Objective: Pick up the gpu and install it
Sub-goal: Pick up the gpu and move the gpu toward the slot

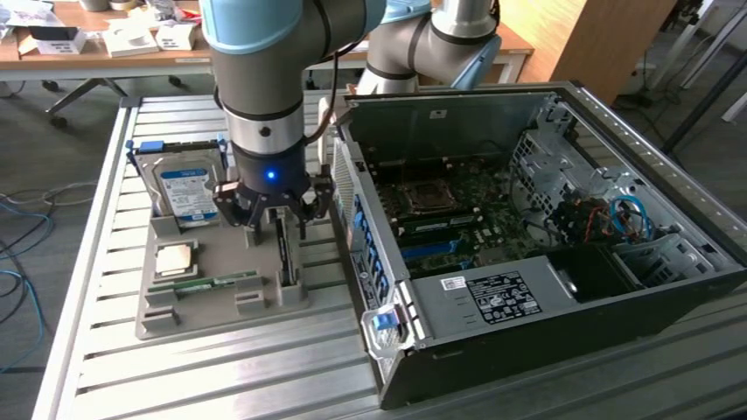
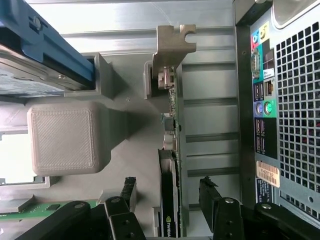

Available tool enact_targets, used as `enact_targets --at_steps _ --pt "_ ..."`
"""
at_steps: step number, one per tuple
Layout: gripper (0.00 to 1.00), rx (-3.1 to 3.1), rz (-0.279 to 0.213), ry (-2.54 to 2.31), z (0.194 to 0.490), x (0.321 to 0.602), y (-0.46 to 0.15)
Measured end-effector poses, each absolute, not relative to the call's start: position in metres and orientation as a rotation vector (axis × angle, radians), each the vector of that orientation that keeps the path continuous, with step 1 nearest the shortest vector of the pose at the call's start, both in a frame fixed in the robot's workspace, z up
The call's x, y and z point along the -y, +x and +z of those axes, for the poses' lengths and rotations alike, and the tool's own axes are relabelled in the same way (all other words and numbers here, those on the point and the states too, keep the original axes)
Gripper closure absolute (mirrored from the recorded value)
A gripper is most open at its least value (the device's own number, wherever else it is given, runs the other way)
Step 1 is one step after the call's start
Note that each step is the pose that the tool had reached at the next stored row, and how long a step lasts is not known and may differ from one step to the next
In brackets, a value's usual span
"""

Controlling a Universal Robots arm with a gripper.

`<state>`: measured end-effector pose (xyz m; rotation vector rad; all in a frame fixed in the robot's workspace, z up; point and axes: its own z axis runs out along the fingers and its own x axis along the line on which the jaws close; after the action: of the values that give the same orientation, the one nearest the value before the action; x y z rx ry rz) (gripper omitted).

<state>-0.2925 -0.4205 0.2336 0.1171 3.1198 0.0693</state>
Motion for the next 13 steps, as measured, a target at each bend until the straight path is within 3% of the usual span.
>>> enact_targets --at_steps 10,13 --pt "0.38 -3.120 0.069 0.117 0.2337 0.4216 -0.2926" --pt "0.46 -3.120 0.069 0.117 0.2337 0.4216 -0.2926"
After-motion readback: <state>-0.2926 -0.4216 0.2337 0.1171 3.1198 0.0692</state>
